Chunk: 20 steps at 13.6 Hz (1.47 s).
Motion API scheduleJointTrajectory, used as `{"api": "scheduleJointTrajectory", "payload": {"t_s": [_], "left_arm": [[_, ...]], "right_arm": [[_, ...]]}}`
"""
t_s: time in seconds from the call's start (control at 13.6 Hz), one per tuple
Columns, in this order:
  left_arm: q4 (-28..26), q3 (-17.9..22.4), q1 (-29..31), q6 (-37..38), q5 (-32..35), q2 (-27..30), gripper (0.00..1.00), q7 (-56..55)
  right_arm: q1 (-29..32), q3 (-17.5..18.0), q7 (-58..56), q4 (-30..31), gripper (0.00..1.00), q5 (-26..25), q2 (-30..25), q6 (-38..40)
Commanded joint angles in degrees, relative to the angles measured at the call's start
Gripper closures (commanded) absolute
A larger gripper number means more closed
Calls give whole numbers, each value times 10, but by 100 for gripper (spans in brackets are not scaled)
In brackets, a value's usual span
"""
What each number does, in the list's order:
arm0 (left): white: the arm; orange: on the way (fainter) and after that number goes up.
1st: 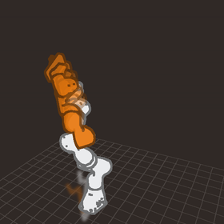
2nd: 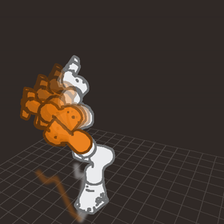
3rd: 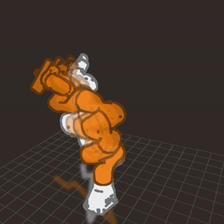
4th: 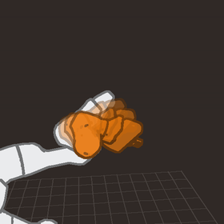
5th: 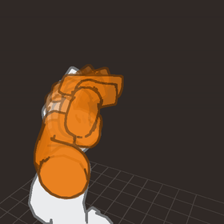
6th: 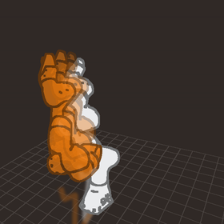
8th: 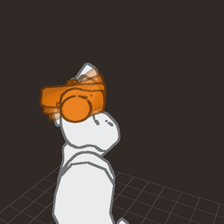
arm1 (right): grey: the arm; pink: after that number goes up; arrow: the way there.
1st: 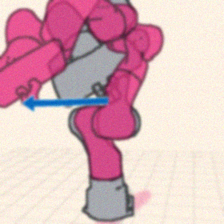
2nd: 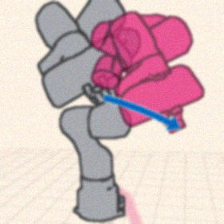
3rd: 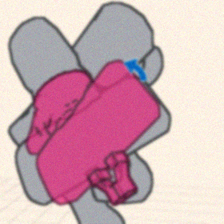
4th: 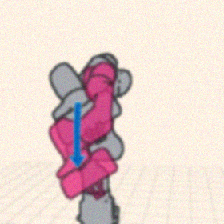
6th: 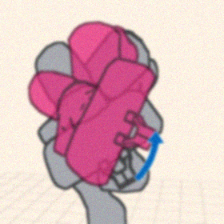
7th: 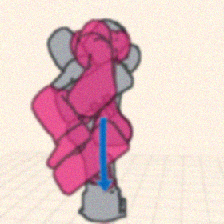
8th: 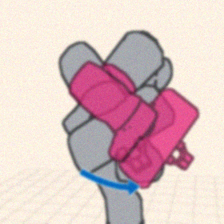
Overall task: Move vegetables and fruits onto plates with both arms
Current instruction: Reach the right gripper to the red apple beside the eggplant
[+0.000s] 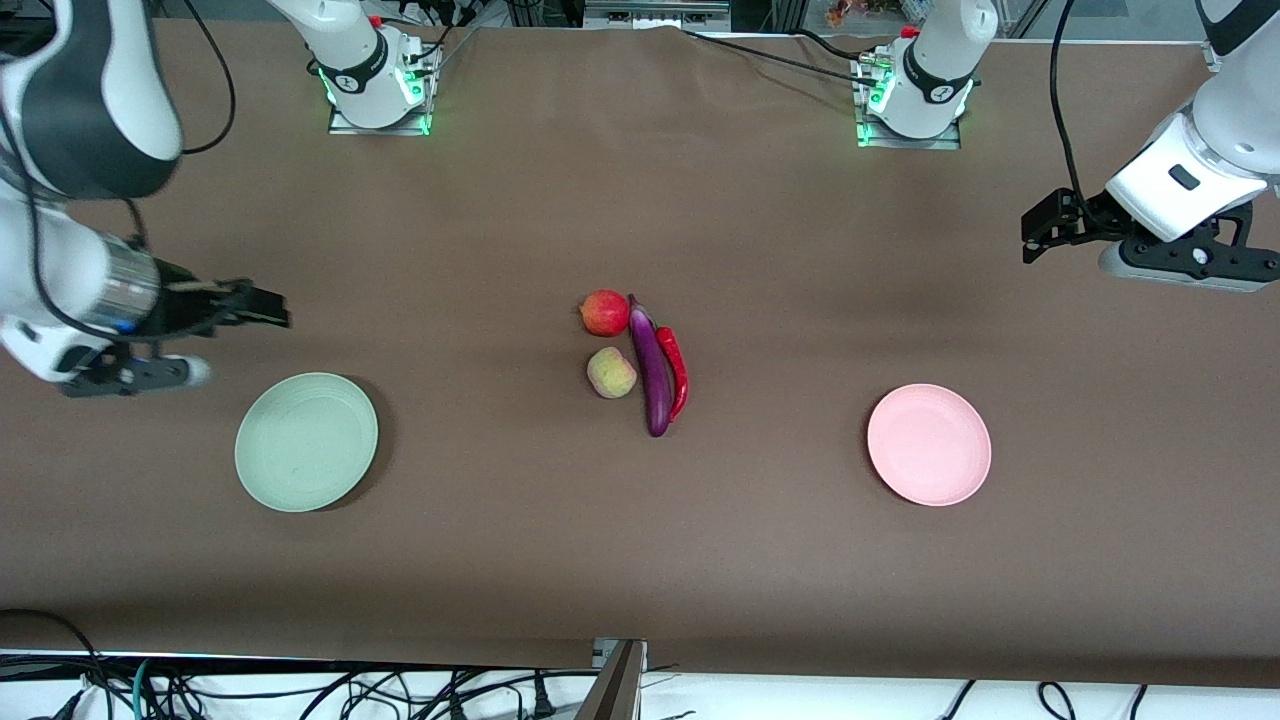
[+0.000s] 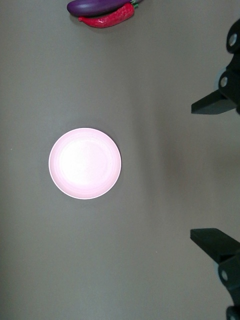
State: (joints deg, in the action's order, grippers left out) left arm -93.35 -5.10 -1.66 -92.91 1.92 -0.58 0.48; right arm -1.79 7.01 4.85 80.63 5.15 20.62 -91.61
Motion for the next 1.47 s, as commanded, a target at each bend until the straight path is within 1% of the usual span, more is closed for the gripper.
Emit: {"api": "scheduleJointTrajectory", "payload": {"t_s": [0.0, 0.29, 0.51, 0.66, 0.95, 1.4], "left_arm": [[-4, -3, 0, -24, 60, -5, 0, 6], [-8, 0, 3, -25, 58, -7, 0, 6], [-10, 1, 11, -25, 36, -7, 0, 5], [-10, 1, 17, -25, 25, -7, 0, 5], [-9, -1, 16, -23, 23, -7, 0, 4], [-3, -4, 13, -21, 23, -6, 0, 4]], "right_arm": [[-60, 0, 101, -1, 0, 20, 50, -55], [-175, -1, 233, -1, 0, 13, 115, -152], [-233, -1, 309, -1, 0, 13, 143, -197], [-261, -1, 345, -1, 0, 13, 160, -208], [-298, -1, 408, 1, 0, 14, 195, -263], [-328, -2, 416, 19, 0, 12, 223, -265]]}}
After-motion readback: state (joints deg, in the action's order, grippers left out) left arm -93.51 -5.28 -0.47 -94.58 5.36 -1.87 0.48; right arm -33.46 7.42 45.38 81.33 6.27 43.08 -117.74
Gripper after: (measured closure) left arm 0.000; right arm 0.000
